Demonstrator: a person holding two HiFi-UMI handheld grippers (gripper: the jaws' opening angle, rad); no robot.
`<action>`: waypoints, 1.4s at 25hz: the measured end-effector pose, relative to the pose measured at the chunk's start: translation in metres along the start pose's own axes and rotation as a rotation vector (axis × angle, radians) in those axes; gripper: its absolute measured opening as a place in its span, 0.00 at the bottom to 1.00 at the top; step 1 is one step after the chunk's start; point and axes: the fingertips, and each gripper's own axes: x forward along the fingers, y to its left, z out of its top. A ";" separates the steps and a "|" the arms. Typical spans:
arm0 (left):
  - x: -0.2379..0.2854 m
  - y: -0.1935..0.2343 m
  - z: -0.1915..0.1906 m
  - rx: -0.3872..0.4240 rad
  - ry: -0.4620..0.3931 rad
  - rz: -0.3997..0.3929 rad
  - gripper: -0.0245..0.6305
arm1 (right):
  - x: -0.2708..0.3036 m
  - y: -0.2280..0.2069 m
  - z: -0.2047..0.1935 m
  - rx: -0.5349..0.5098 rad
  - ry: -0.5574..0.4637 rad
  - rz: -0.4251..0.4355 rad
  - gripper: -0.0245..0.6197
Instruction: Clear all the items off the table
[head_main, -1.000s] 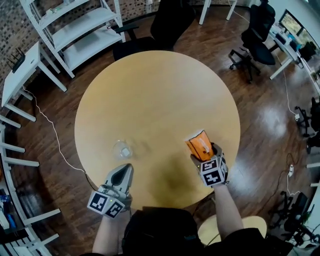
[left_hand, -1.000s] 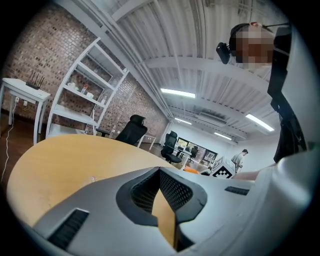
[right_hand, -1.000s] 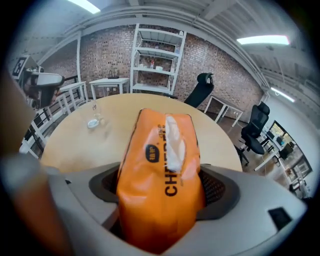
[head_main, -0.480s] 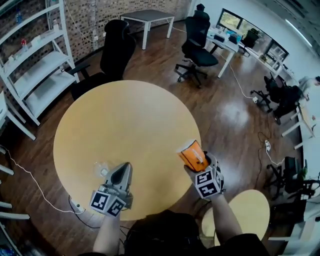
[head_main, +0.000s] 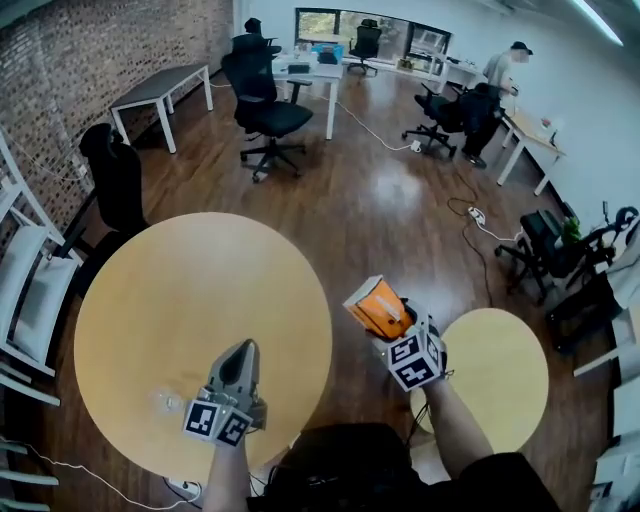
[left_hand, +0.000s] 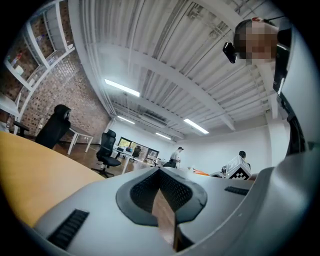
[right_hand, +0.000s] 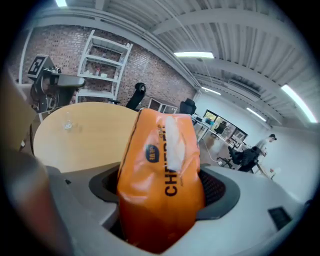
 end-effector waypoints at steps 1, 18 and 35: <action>0.013 -0.007 -0.004 -0.005 0.002 -0.019 0.04 | -0.004 -0.014 -0.010 0.021 0.007 -0.020 0.69; 0.195 -0.276 -0.163 -0.046 0.243 -0.504 0.04 | -0.159 -0.236 -0.305 0.445 0.189 -0.380 0.69; 0.221 -0.488 -0.294 -0.058 0.488 -0.864 0.04 | -0.359 -0.203 -0.544 0.861 0.453 -0.671 0.69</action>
